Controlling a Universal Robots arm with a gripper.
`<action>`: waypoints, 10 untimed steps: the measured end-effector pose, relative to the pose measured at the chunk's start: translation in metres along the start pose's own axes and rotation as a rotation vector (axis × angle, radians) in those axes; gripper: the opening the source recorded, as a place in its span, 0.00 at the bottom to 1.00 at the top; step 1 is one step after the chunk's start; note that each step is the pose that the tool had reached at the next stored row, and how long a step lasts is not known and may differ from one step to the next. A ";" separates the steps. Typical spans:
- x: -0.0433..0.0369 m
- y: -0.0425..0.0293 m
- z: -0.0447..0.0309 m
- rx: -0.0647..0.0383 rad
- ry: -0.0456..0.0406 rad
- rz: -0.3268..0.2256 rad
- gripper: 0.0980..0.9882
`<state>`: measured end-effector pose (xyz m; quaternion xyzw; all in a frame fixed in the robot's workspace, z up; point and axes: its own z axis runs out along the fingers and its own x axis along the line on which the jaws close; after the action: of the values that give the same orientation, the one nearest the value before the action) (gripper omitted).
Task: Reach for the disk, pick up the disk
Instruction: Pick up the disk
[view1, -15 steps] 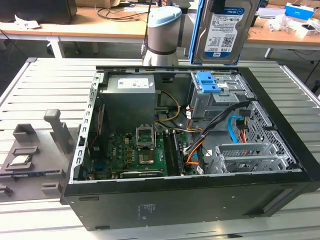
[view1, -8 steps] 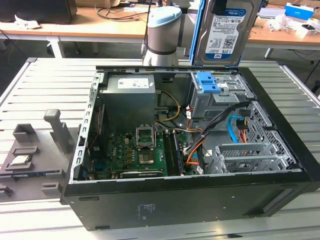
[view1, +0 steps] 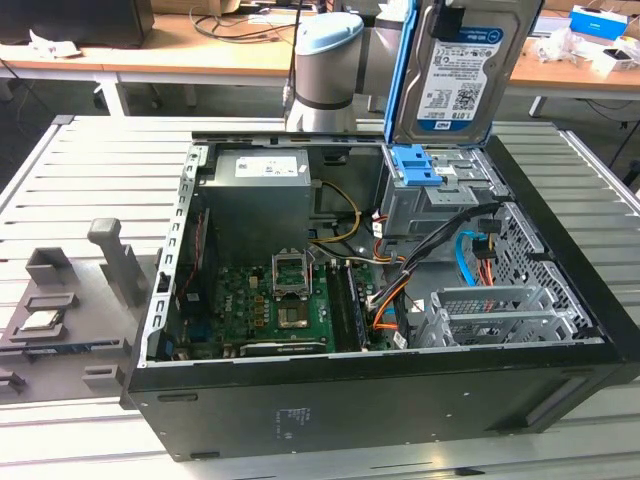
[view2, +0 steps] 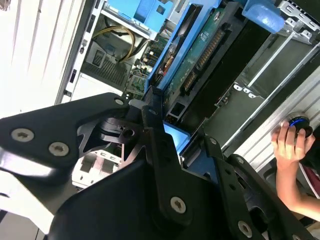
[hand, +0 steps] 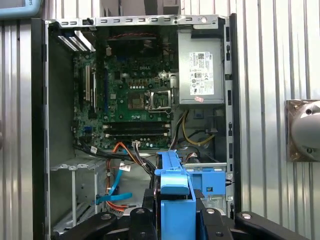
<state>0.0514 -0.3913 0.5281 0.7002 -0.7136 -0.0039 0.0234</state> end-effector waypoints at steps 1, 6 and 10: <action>0.0015 0.0000 0.0000 0.000 0.0001 0.000 0.30; 0.0115 -0.0002 0.0003 0.000 0.0000 0.000 0.30; 0.0178 -0.0003 0.0005 0.000 0.0000 0.000 0.30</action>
<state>0.0514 -0.4091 0.5281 0.7002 -0.7136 -0.0039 0.0234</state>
